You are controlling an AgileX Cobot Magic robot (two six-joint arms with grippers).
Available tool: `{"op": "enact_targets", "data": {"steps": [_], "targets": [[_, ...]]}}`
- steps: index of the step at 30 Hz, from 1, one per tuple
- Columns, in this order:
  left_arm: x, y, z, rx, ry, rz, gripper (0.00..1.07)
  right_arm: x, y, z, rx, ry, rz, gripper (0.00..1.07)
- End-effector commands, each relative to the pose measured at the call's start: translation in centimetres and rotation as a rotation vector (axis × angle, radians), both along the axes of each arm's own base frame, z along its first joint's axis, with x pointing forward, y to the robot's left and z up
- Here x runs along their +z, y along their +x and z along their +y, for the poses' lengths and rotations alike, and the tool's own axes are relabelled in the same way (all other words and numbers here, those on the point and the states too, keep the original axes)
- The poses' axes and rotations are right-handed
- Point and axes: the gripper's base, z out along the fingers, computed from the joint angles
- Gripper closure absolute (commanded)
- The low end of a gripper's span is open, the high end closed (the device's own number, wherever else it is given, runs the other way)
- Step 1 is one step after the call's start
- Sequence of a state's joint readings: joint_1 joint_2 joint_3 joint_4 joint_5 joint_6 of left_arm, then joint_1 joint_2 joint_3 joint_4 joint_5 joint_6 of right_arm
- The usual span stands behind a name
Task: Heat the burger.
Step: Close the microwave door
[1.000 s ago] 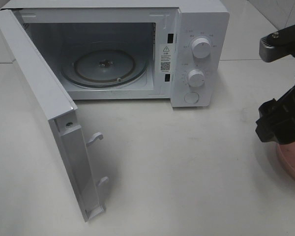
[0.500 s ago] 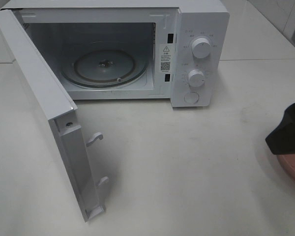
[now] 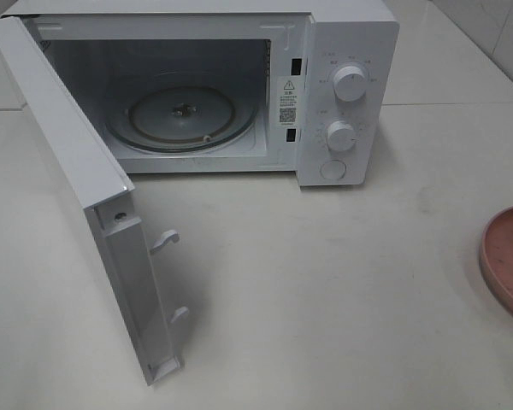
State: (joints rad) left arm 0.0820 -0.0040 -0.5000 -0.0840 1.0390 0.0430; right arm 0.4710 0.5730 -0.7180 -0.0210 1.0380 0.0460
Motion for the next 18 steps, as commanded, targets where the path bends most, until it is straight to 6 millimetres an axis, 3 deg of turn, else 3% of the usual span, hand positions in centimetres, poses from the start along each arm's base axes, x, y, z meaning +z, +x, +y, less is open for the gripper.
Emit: {"op": "enact_targets", "data": {"steps": [1, 9, 18], "targets": [[-0.1, -0.3, 0.0, 0.001, 0.000, -0.018, 0.09, -0.8, -1.2, -0.8, -0.002, -0.009, -0.026, 0.31], [-0.1, -0.3, 0.0, 0.001, 0.000, -0.018, 0.09, -3.5, -4.0, -2.8, -0.140, 0.016, -0.099, 0.31], [-0.1, -0.3, 0.0, 0.001, 0.000, -0.018, 0.09, -4.2, -5.8, -3.7, -0.220, 0.047, -0.210, 0.31]]}}
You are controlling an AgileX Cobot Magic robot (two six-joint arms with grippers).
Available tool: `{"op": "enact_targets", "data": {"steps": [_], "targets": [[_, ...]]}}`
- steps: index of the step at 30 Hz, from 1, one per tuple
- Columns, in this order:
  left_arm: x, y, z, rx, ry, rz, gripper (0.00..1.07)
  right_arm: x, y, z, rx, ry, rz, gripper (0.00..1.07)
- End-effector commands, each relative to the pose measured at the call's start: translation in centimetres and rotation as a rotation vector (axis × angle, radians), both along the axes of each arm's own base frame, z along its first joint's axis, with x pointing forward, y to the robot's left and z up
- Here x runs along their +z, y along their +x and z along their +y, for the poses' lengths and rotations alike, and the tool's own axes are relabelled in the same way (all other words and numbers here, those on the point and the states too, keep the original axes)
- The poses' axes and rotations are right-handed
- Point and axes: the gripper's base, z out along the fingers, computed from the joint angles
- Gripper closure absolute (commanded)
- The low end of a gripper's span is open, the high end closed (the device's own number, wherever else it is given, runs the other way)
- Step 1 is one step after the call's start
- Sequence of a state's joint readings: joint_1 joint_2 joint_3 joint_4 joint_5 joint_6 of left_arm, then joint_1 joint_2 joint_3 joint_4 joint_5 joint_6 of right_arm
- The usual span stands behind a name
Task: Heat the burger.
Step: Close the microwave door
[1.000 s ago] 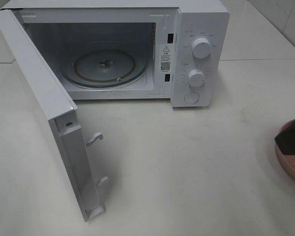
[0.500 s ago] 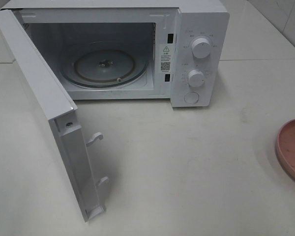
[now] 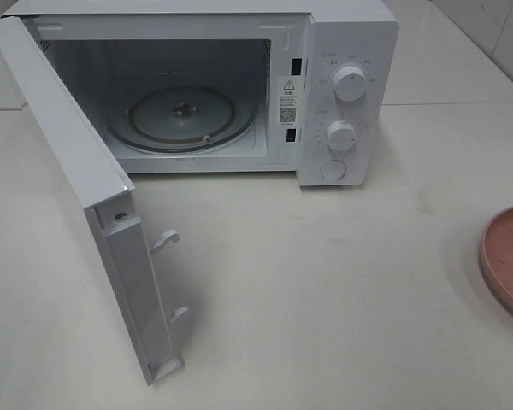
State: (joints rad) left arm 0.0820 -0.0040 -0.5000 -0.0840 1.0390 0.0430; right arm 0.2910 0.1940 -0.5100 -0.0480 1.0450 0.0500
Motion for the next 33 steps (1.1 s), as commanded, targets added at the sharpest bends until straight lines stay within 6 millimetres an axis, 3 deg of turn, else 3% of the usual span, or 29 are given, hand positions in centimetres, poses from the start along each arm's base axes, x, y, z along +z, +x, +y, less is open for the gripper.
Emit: {"op": "enact_targets", "data": {"steps": [1, 13, 33], "targets": [[-0.1, -0.3, 0.0, 0.001, 0.000, -0.018, 0.09, 0.1, -1.0, -0.4, -0.044, 0.011, -0.075, 0.31], [-0.1, -0.3, 0.0, 0.001, 0.000, -0.018, 0.09, 0.1, -3.4, -1.0, -0.119, 0.049, -0.223, 0.31], [-0.1, -0.3, 0.0, 0.001, 0.000, -0.018, 0.09, 0.1, -3.4, -1.0, -0.130, 0.046, -0.224, 0.33]]}}
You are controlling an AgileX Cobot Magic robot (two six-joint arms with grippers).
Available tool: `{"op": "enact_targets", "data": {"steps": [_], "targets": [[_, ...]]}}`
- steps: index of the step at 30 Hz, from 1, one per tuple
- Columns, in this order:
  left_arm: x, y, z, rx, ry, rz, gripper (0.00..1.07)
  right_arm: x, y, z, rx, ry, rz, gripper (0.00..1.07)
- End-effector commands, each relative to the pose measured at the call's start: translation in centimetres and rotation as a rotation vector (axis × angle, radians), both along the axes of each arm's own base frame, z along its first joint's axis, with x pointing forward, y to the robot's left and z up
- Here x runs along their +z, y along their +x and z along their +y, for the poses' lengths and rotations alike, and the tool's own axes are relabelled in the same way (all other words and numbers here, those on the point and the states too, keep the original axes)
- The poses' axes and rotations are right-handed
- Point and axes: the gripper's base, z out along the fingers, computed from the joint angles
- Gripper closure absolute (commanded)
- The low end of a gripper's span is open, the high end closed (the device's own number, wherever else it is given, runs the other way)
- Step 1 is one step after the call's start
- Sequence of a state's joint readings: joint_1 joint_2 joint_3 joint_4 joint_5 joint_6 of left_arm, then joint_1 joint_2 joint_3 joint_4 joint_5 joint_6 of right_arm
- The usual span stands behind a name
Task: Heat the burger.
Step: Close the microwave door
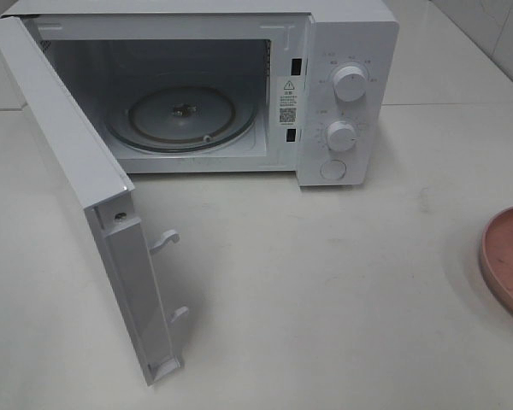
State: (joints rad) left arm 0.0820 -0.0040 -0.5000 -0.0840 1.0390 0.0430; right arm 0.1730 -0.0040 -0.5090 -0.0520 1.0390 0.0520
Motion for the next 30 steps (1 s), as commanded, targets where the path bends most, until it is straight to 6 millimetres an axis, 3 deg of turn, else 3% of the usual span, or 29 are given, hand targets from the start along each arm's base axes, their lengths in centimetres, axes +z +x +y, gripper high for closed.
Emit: {"op": "enact_targets", "data": {"steps": [1, 30], "targets": [[-0.13, -0.26, -0.04, 0.001, 0.000, -0.018, 0.09, -0.07, -0.39, -0.12, -0.010, 0.000, -0.025, 0.33], [-0.13, -0.26, -0.04, 0.001, 0.000, -0.018, 0.09, -0.07, -0.39, -0.12, -0.010, 0.000, -0.025, 0.33]]}}
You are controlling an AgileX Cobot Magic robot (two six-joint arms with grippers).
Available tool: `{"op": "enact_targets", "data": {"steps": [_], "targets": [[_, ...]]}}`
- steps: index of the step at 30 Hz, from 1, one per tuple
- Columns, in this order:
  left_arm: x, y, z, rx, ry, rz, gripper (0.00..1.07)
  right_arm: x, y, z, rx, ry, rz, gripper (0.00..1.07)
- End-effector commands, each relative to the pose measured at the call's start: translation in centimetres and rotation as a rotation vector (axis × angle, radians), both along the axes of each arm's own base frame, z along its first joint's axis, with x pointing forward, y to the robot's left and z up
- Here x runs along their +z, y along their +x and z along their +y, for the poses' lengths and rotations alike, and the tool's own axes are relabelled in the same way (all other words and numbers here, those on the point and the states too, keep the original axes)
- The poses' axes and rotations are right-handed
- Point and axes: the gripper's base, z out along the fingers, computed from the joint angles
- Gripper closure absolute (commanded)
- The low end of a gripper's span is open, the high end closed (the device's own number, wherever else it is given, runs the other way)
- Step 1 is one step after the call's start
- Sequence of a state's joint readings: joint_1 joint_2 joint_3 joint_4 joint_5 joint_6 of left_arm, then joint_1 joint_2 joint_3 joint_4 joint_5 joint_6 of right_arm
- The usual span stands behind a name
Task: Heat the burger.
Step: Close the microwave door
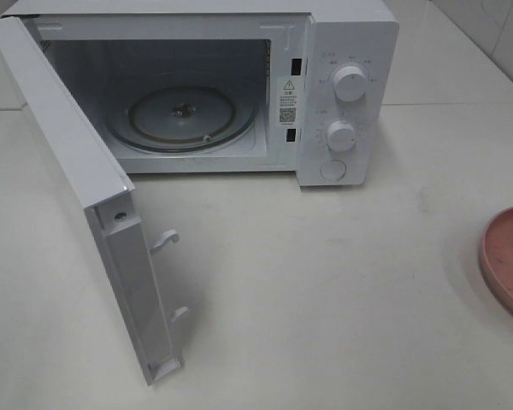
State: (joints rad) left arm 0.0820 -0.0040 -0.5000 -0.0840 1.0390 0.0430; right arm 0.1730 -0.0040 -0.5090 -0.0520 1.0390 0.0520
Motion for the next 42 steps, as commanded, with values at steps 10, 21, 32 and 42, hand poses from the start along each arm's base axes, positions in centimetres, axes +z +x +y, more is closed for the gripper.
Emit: {"op": "enact_targets", "data": {"steps": [10, 21, 32, 42], "targets": [[-0.1, 0.1, -0.1, -0.002, -0.009, 0.003, 0.09, -0.1, -0.4, -0.1, -0.010, 0.000, -0.025, 0.33], [1.8, 3.8, 0.3, 0.007, -0.028, 0.023, 0.54, -0.1, -0.4, -0.1, -0.010, 0.000, -0.025, 0.33], [0.7, 9.0, 0.8, 0.033, -0.052, 0.009, 1.07, -0.1, -0.4, -0.1, -0.010, 0.000, -0.025, 0.33], [-1.7, 12.3, 1.5, 0.080, -0.040, -0.143, 1.07, -0.1, -0.4, -0.1, -0.010, 0.000, -0.025, 0.33]]}}
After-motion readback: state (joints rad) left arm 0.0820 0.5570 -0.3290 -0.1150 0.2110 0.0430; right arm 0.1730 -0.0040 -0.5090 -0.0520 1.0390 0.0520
